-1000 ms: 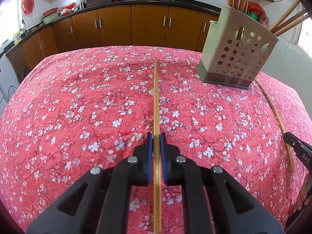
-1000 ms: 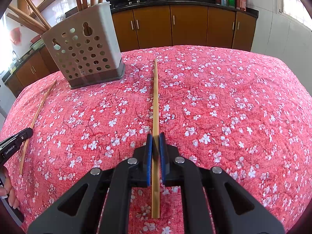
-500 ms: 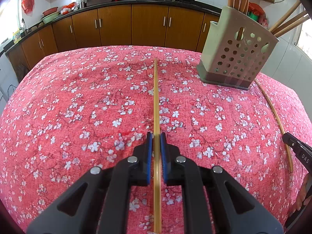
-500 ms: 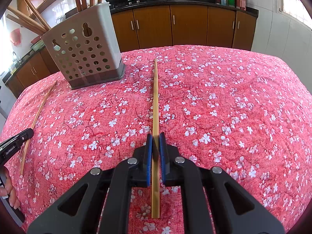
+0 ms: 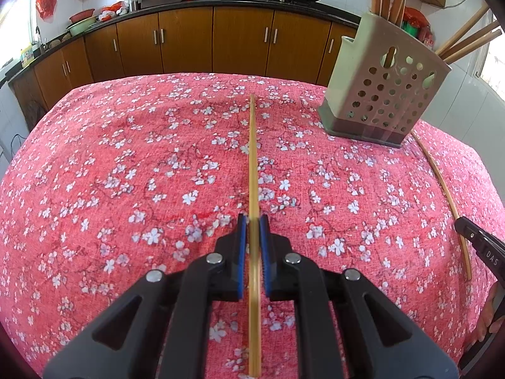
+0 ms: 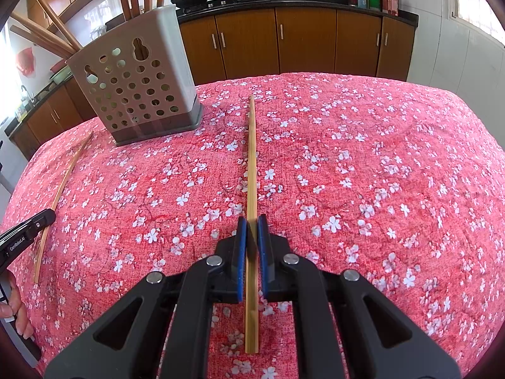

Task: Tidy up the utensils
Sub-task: 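Grasp the last chopstick with the right tool while the left tool grasps one, then lift both chopsticks upright and lower them into the beige holder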

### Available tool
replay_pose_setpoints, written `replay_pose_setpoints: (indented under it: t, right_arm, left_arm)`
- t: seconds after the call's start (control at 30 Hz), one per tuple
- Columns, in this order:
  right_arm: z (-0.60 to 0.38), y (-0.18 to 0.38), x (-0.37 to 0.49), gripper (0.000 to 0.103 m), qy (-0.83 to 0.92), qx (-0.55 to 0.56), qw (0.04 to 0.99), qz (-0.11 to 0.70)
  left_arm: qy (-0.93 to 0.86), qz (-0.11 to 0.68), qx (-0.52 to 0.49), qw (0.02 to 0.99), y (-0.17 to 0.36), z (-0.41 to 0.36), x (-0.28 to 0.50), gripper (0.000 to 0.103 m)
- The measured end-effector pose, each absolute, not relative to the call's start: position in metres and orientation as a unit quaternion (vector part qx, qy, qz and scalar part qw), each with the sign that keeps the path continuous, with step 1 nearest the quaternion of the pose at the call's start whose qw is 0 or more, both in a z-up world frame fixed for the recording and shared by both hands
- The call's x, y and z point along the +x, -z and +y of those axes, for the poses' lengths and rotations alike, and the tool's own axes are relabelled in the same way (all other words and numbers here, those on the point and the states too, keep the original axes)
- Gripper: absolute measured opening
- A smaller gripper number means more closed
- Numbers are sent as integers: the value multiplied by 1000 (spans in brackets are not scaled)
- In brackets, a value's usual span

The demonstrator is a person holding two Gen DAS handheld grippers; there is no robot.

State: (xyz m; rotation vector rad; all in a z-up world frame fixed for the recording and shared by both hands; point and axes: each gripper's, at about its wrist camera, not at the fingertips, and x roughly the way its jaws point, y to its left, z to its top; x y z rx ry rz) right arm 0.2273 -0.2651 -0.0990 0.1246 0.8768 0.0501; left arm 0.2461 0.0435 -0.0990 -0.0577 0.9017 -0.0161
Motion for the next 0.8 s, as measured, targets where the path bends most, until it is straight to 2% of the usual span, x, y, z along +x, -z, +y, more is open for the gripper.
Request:
replay_pose_setpoints:
  t: [0.23,0.33,0.43,0.8]
  right_arm:
    - [-275,101,218,8,-40,95,901,421]
    - [-277,101,216,8,-39,95,902,419]
    - [-279,91,209,8,-32,84,911,402]
    - [-288,6,185,8,-33,77,959,270]
  left_arm:
    - [9,437,-6,899,98,39,227,15]
    - [9,437,-3,899,98,41,225,9]
    - [16,443,6,896,92,42,225,8]
    - [40,333,6,942,-8,42,201,8]
